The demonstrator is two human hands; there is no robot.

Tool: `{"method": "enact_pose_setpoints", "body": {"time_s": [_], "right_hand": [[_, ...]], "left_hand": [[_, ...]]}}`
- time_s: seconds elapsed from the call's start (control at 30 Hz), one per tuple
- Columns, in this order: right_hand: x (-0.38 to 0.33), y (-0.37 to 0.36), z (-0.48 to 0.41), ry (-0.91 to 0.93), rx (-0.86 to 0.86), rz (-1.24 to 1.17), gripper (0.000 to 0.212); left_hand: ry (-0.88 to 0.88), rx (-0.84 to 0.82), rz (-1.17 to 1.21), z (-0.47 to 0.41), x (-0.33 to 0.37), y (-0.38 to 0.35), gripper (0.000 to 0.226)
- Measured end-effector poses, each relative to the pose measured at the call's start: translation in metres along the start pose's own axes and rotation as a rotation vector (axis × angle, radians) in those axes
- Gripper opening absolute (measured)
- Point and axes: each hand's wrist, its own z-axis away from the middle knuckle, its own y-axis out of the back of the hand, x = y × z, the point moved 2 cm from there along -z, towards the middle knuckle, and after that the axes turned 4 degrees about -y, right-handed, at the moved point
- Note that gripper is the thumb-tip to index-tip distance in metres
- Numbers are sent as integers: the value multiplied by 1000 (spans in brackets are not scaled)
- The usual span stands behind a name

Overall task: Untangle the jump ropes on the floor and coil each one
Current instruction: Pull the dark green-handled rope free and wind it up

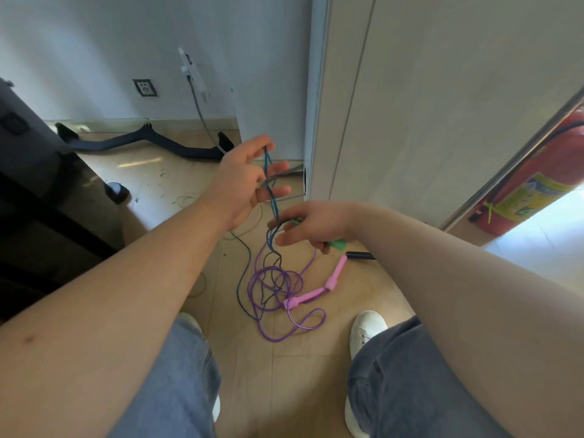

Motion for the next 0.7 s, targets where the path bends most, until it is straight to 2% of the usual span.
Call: {"method": "enact_pose_setpoints", "body": {"time_s": [0.07, 0.13, 0.23, 0.33, 0.4, 0.43, 0.53, 0.6, 0.7], "right_hand": [[-7, -6, 0, 35, -18, 22, 24], [-14, -10, 1, 60, 6, 39, 21], [-26, -7, 3, 107, 114, -6, 15], [-29, 4, 5, 132, 301, -106, 24], [-27, 13, 5, 117, 427, -196, 27], [-25, 17, 6, 106, 475, -240, 25], [-16, 28, 4, 71, 562, -383, 21], [-13, 32, 3, 62, 560, -471, 19], [-12, 31, 3, 76, 528, -495, 19]], "left_hand": [[-2, 27, 69, -1, 0, 2, 70], [-14, 45, 85, -4, 0, 3, 66], [-14, 53, -34, -8, -3, 5, 56], [237, -79, -177, 0, -10, 2, 31], [427, -228, -218, 11, -16, 0, 42], [463, -275, -242, 14, -19, -1, 46], [337, -295, -336, 15, -20, -5, 26], [236, -260, -372, 12, -18, -6, 11], [203, -242, -451, 10, -17, -2, 11]]}}
